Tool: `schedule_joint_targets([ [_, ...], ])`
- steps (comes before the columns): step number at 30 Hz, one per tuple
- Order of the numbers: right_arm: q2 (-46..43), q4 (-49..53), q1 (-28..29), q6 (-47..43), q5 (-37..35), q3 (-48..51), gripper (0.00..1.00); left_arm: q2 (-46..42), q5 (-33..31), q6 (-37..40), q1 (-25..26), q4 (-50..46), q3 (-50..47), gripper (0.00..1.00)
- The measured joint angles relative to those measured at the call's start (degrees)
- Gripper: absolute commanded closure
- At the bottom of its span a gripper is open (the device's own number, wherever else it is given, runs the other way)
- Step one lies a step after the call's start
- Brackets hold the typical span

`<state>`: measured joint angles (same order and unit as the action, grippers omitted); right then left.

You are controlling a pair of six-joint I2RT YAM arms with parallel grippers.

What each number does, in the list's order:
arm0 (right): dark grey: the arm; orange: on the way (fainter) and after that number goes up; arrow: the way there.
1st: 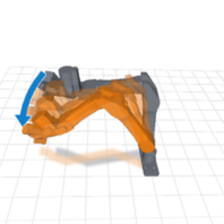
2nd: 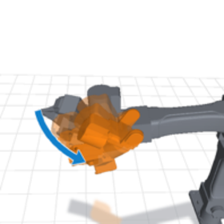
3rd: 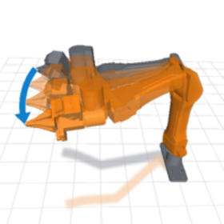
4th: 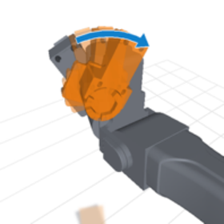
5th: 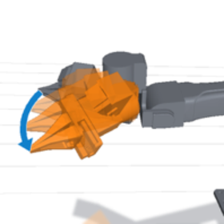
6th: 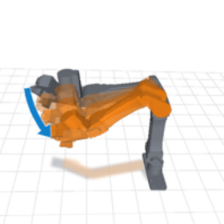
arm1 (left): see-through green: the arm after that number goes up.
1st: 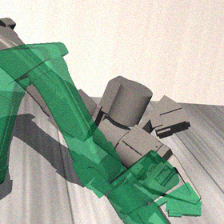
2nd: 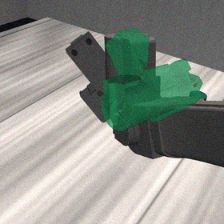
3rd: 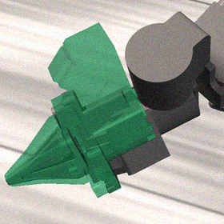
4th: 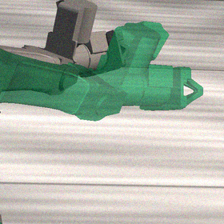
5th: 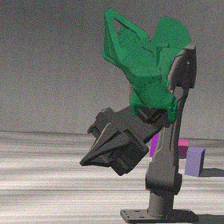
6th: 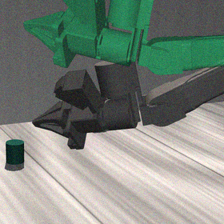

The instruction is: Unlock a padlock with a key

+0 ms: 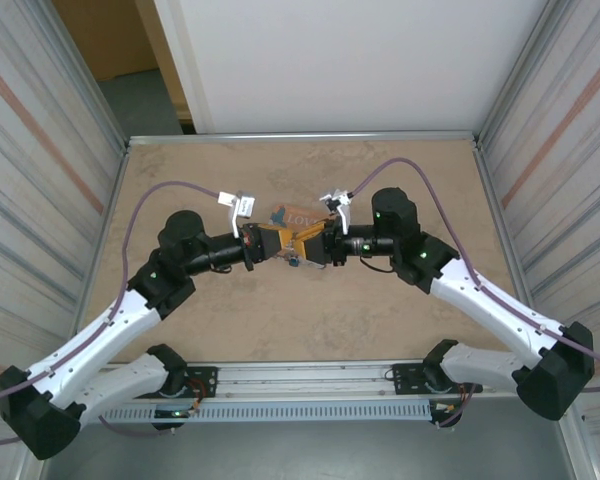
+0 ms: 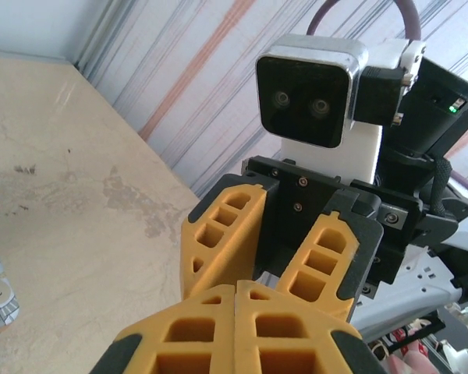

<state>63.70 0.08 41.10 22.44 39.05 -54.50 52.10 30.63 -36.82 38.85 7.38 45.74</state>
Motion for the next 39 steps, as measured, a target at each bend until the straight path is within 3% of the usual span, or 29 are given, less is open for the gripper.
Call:
schedule_joint_targets([
  [10,-1.18,-4.79,0.0,5.22,-0.2,3.02,0.61,-0.35,-4.9,-0.07,1.03,1.9,-0.76,1.0],
  [39,2.75,-8.66,1.81,7.43,0.0,2.54,0.87,-0.35,-5.44,-0.5,1.03,1.9,-1.66,1.0],
])
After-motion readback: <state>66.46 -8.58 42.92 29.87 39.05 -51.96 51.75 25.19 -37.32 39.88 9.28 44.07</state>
